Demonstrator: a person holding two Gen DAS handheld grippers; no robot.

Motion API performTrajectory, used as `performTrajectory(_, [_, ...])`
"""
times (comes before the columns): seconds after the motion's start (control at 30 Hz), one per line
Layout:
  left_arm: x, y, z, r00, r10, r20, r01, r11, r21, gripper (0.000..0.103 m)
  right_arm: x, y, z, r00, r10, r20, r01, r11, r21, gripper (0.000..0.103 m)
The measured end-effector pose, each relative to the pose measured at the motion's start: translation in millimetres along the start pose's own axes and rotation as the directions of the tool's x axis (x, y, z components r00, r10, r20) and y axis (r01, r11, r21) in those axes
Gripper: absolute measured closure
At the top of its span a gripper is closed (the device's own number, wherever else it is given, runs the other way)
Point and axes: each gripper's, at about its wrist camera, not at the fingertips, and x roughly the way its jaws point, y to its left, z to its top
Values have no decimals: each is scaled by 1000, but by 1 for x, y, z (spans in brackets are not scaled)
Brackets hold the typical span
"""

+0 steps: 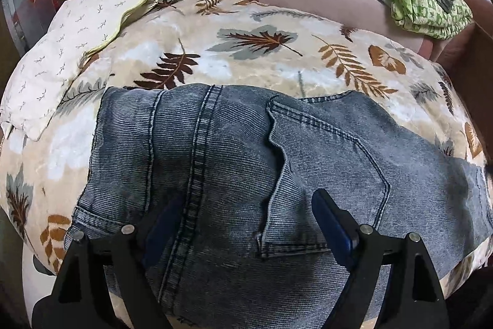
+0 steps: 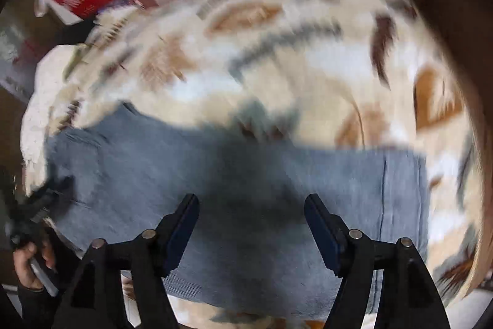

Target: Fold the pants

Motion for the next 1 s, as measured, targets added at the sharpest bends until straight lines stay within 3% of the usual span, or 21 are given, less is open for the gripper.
performTrajectory(0.13, [1,4,1,1000,-9,4,9,1000,-7,17,-4,48,30,997,62,43,-58,995,-79,29])
performTrajectory(0.33, [6,10,-1,1000,-14,16,14,1000,-19,17,30,110,52,989,150,17,-145,975,-166,29])
performTrajectory(0.53, [9,9,-6,999,-10,41,10,1000,6,16,81,154,76,982,186,-35,-190,962,-197,29])
performTrajectory(0.67, [11,9,-8,999,-10,50,9,1000,18,14,121,176,88,983,159,-95,-178,952,-247,30])
performTrajectory(0.7, [11,8,-8,999,-8,52,7,1000,21,13,135,181,89,973,171,-154,-206,946,-251,35])
performTrajectory(0.73, [11,7,-9,999,-7,54,6,1000,23,13,143,185,88,966,175,-191,-222,939,-263,65])
performTrajectory(0.77, [11,7,-9,998,-6,55,4,1000,26,13,150,190,85,966,150,-212,-209,933,-293,79])
performTrajectory(0.9, [12,5,-10,998,7,59,-10,999,35,13,143,207,82,988,82,-129,-126,916,-381,94])
performTrajectory(1.0, [14,1,-11,998,23,60,-26,998,51,11,157,211,81,996,4,-86,-39,913,-406,96])
